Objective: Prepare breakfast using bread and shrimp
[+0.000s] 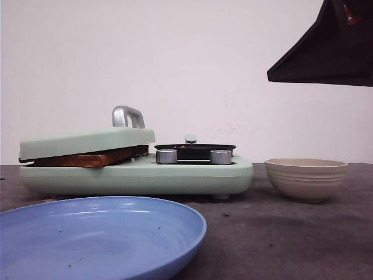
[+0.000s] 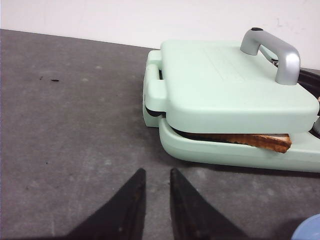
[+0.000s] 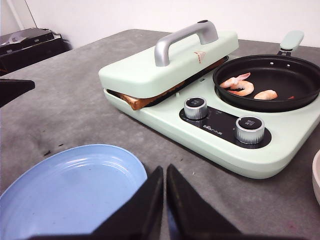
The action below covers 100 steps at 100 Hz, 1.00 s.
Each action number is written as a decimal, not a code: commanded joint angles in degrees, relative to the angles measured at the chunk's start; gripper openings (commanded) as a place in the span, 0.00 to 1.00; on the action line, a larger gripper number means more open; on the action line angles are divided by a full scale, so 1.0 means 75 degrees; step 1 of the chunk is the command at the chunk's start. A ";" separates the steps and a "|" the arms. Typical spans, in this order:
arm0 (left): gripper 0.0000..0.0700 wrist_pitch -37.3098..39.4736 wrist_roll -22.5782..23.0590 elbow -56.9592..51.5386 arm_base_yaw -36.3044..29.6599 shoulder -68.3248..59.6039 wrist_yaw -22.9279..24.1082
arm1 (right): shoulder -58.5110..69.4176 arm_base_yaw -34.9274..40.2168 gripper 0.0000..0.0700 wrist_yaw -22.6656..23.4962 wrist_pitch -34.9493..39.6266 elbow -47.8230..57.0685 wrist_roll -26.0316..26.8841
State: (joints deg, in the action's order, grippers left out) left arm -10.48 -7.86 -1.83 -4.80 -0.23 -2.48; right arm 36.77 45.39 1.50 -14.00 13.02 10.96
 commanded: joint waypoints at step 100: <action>0.04 -0.0029 0.0102 0.0137 -0.0017 -0.0006 -0.0041 | -0.4167 -0.4159 0.00 0.0085 0.2678 -0.0405 -0.3008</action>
State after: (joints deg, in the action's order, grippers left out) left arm -10.48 -7.86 -1.83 -4.80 -0.25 -2.50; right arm 8.03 14.72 1.87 6.28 11.60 -10.55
